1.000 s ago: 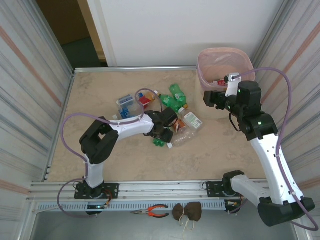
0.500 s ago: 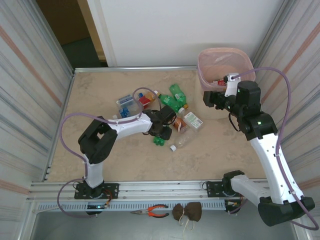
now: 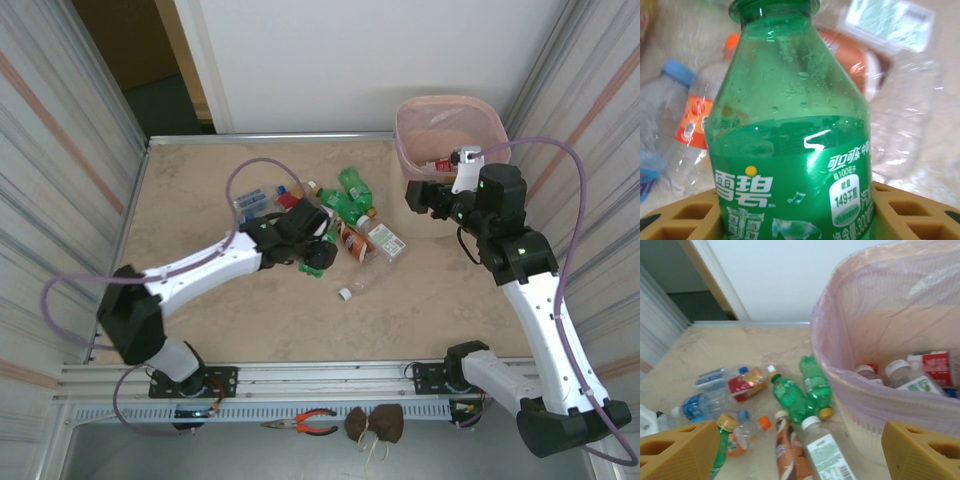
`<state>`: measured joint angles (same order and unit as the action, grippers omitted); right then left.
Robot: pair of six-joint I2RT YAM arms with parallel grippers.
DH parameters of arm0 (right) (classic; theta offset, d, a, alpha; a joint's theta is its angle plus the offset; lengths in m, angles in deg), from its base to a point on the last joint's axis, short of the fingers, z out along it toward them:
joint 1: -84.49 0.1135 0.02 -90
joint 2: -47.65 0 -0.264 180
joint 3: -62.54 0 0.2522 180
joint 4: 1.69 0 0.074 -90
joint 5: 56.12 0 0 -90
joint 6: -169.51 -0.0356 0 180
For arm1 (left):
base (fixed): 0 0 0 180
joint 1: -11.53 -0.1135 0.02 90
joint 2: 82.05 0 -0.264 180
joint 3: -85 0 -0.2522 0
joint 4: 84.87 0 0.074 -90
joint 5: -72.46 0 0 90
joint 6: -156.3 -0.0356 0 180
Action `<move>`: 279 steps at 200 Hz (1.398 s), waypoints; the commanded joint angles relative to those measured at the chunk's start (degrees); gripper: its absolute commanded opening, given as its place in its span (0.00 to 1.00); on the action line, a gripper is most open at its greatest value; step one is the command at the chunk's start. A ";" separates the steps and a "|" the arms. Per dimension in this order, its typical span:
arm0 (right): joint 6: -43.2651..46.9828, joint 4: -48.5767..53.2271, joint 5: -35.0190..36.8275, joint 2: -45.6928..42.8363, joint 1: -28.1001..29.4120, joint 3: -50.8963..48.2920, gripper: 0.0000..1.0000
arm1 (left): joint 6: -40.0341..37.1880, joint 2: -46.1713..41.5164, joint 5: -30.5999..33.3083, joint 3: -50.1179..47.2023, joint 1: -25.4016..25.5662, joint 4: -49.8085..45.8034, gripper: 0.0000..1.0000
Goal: Put the plastic bottles in the bin
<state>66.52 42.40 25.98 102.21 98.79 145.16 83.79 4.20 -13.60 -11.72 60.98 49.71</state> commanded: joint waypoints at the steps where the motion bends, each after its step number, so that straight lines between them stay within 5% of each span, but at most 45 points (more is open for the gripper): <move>1: -3.38 -5.25 -6.60 -1.32 0.42 -0.87 0.84 | -7.98 -6.89 -6.57 -3.10 -0.14 6.97 0.56; 77: -10.02 -25.52 -24.34 -5.34 1.55 -4.47 0.84 | -19.61 -15.72 -26.51 -3.25 -0.88 25.06 0.56; 157: -6.43 -33.54 -30.47 -10.31 13.04 -7.17 0.89 | -17.15 -22.02 -42.01 -3.62 -0.85 38.56 0.54; 213: -0.31 -32.78 -34.52 -8.99 21.78 -5.47 0.88 | -16.89 -25.05 -46.44 -4.44 1.22 42.78 0.53; 279: 4.04 -32.35 -33.57 -6.93 28.94 -4.00 0.76 | -17.03 -24.27 -47.28 -3.76 2.31 42.25 0.54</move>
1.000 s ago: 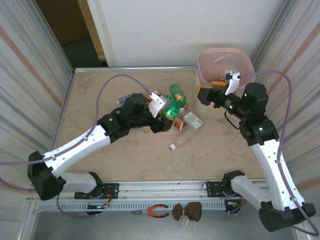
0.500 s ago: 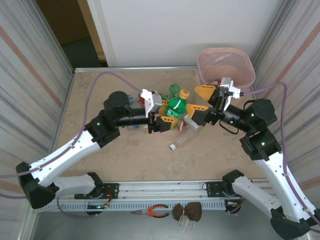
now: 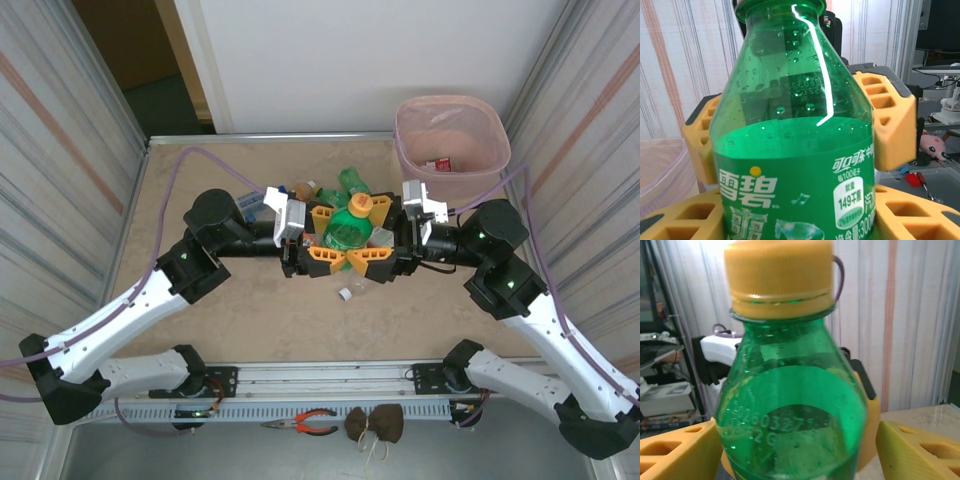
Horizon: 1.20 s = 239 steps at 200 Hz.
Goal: Put the plastic bottles in the bin
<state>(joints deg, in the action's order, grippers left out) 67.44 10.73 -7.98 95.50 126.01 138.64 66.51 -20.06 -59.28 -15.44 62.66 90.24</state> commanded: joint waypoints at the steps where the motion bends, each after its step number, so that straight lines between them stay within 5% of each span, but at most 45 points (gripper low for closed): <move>1: 3.12 -0.68 0.43 -0.22 1.77 2.52 0.75 | 0.20 0.02 -1.55 -0.01 0.63 1.71 0.54; 110: 4.78 -0.39 1.50 -0.29 4.19 2.86 0.62 | -0.30 0.21 -0.30 0.40 1.08 0.36 0.56; 167: 4.45 -0.50 3.15 -0.74 4.31 2.79 0.53 | -0.43 -1.47 3.79 -1.01 1.12 0.16 0.64; 239: 12.01 6.35 20.75 -1.16 3.93 6.31 0.52 | -1.09 -9.28 13.87 -8.18 1.05 -3.04 0.75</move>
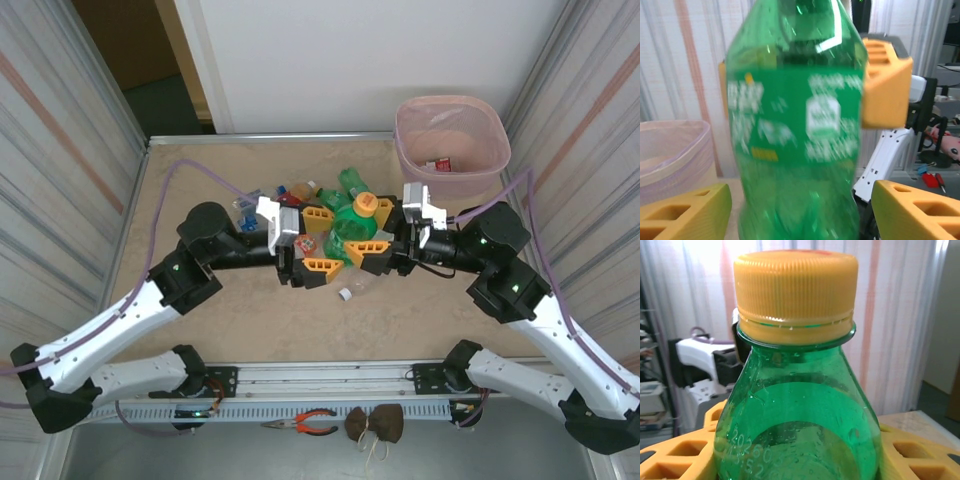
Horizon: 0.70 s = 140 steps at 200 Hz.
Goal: Put the plastic bottles in the bin
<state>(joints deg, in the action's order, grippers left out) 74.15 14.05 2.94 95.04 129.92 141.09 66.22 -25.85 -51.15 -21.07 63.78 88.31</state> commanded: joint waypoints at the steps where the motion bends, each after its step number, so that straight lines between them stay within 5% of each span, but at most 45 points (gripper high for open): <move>1: 5.42 3.21 10.23 -0.62 -0.03 3.99 0.52 | -0.85 -3.57 5.92 -2.65 -0.10 -1.17 0.75; 52: 7.35 9.99 20.14 5.52 -11.58 11.29 0.51 | -0.53 -6.65 9.45 -5.66 -0.11 -2.89 0.76; 98: -5.40 10.15 24.61 14.73 -29.11 16.32 0.47 | -0.35 -7.23 9.84 -6.28 -0.07 -3.42 0.76; 140: -17.59 10.15 33.57 24.12 -35.86 20.22 0.41 | -0.48 -7.67 10.27 -6.67 -0.08 -4.04 0.76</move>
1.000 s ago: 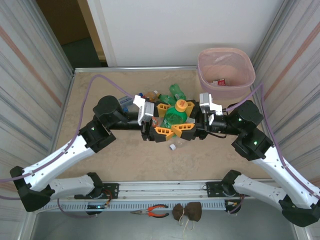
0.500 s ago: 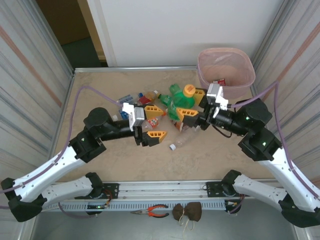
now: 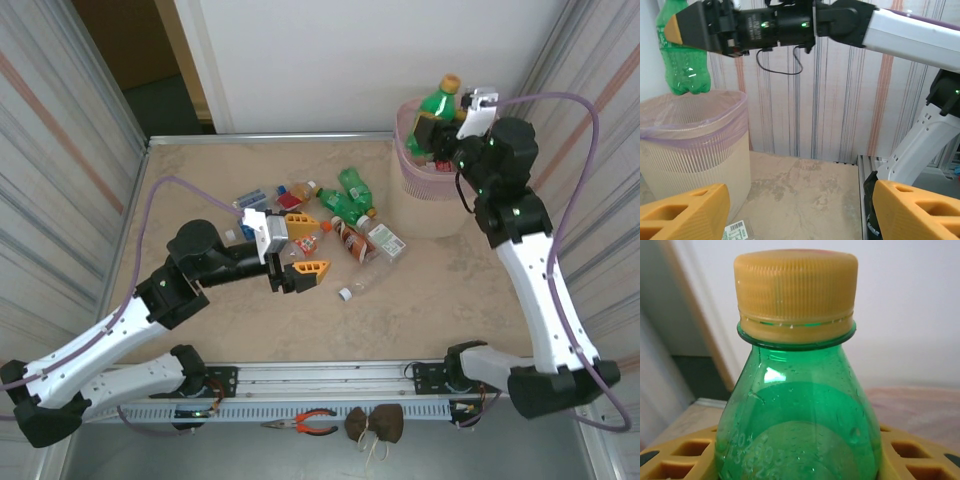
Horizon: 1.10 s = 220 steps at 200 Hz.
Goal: Put the plastic bottles in the bin
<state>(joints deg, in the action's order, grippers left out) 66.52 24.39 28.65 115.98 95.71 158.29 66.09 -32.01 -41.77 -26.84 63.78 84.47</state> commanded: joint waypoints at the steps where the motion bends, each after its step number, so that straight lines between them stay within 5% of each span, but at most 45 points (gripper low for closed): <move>1: -10.26 -0.23 8.18 3.37 -1.74 3.14 0.41 | -0.34 -1.51 0.96 -0.88 -0.06 -0.19 0.76; 41: -24.89 -2.81 14.42 10.84 -4.82 4.35 0.45 | 0.12 -2.62 1.70 -2.04 -0.09 -0.23 0.76; 84: -44.72 9.62 22.42 22.14 -5.32 13.40 0.46 | 0.40 -4.44 3.53 -3.74 -0.07 -0.37 0.75; 128: -58.79 19.49 21.51 31.33 -4.99 20.68 0.47 | 1.29 -6.03 4.60 -5.08 -0.06 -0.96 0.75; 220: -71.44 25.78 11.69 46.29 -6.33 28.28 0.48 | 1.20 -7.15 7.57 -5.70 -0.13 -3.16 0.75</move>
<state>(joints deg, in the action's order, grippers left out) 0.62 46.09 42.61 159.50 89.64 183.06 66.55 -38.37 -35.63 -32.13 63.78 81.56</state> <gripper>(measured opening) 0.534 0.752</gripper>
